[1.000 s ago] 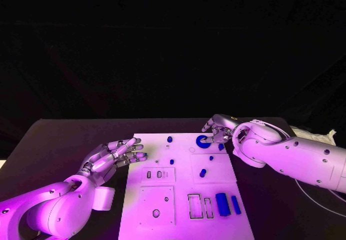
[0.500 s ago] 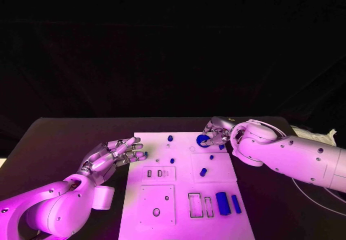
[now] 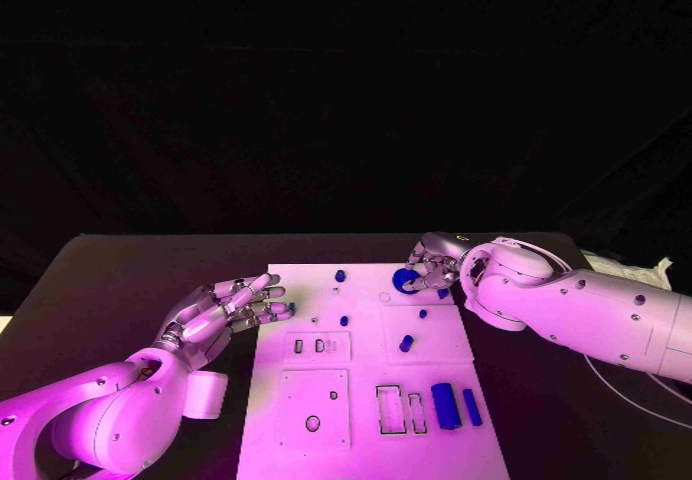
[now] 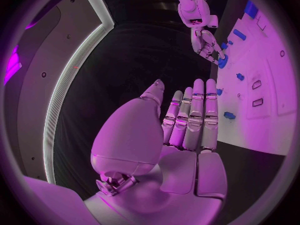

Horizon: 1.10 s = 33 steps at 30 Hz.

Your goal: Assemble the parts on the task board

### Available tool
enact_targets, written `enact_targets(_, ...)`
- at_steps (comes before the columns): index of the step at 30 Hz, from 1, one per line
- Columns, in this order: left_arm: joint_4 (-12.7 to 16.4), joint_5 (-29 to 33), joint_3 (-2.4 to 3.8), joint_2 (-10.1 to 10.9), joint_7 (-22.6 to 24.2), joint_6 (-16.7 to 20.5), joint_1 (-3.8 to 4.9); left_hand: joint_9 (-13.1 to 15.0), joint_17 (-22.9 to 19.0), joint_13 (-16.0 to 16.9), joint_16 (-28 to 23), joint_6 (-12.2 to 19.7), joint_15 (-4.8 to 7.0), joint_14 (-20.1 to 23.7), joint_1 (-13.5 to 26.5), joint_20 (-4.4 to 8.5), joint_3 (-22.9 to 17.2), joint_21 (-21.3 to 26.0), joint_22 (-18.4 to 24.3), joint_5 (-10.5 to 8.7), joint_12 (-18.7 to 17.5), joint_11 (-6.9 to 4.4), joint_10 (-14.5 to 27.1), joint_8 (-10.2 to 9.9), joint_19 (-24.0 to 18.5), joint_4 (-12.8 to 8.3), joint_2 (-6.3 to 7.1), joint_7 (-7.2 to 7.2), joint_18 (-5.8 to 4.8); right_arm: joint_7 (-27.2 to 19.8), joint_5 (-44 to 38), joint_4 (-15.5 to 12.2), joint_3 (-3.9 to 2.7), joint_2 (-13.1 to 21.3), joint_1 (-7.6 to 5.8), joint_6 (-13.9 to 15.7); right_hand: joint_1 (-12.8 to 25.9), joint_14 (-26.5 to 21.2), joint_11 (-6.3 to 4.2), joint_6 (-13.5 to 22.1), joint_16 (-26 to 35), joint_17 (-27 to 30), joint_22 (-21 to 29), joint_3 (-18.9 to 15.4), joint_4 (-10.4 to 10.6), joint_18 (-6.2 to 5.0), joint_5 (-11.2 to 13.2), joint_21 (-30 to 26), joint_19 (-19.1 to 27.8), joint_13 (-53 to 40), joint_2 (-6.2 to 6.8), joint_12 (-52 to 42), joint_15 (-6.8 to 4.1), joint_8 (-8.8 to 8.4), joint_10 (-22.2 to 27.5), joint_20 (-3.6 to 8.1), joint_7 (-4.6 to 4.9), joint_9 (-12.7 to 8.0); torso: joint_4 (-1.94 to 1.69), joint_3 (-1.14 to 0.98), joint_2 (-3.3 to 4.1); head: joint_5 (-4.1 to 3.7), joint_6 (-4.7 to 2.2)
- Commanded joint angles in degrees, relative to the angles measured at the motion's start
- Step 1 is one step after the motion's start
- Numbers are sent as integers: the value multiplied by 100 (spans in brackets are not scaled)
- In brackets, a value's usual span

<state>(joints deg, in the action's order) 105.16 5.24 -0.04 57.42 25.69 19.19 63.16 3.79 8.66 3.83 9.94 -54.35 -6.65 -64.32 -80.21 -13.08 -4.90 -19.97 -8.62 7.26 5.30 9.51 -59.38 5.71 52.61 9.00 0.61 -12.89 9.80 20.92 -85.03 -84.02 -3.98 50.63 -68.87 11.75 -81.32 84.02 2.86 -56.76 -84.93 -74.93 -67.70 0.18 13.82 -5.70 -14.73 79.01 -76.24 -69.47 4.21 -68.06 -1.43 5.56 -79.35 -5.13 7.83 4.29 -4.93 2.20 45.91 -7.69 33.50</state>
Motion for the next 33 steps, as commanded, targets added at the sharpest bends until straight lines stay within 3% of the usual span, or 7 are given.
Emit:
enact_targets(1,6,7,4,-10,27,-121,6,-8,5,-7,-35,3,-19,-37,-49,4,-4,19,8,-13,-10,38,14,-25,43,-33,-18,-20,64,72,-186,-2,8,10,14,-146,-110,393,-10,-56,-42,-381,-24,23,-67,114,-47,39,-52,-53,-53,-66,10,42,-67,14,5,7,-12,3,2,-15,0)
enact_targets(9,-1,7,4,-12,24,-120,6,-8,5,-7,-35,3,-19,-37,-49,4,-4,19,8,-13,-10,38,14,-25,43,-33,-18,-20,64,89,-495,-5,8,-4,39,-149,-506,413,-68,-324,-97,-504,-132,359,-290,132,344,96,-108,-301,-252,-284,-38,161,-153,49,-60,39,-15,2,3,-19,3)
enact_targets(14,-4,7,4,-14,23,-122,6,-7,8,-6,-39,2,-19,-38,-52,4,-5,20,10,-13,-13,37,13,-28,44,-38,-20,-19,64,70,-673,-58,8,-28,77,-89,-585,427,-107,-473,-131,-583,-200,521,-363,145,472,131,-145,-422,-280,-398,-66,222,-215,74,-109,65,-19,7,4,-18,22)
enact_targets(20,-2,7,4,-14,21,-123,6,-7,8,-6,-39,2,-19,-38,-52,4,-5,20,10,-13,-13,37,13,-28,44,-38,-20,-19,64,10,-759,-195,8,-43,103,278,-464,435,-123,-529,-150,-627,-266,589,-311,159,470,165,-183,-497,-277,-463,-80,228,-258,92,-128,72,-25,12,-2,-23,16)
enact_targets(27,-2,7,4,-13,-7,-115,6,-5,18,-5,-54,-5,-16,-43,-84,6,-17,24,15,-9,-25,34,6,-39,48,-73,-33,-15,65,-157,-602,-579,8,-25,123,996,-344,443,-108,-463,-172,-676,-327,729,-258,171,189,198,-216,-529,-222,-464,-72,142,-260,93,-106,48,-32,16,0,-1,8)
enact_targets(33,0,7,4,-14,-10,-116,6,-5,18,-5,-54,-5,-16,-43,-84,6,-17,24,15,-9,-25,34,6,-39,48,-73,-33,-15,65,-184,-608,-921,7,-123,125,1224,-322,446,-105,-461,-179,-692,-346,804,-259,174,101,209,-226,-546,-203,-468,-69,118,-266,90,-102,44,-38,18,2,15,-7)
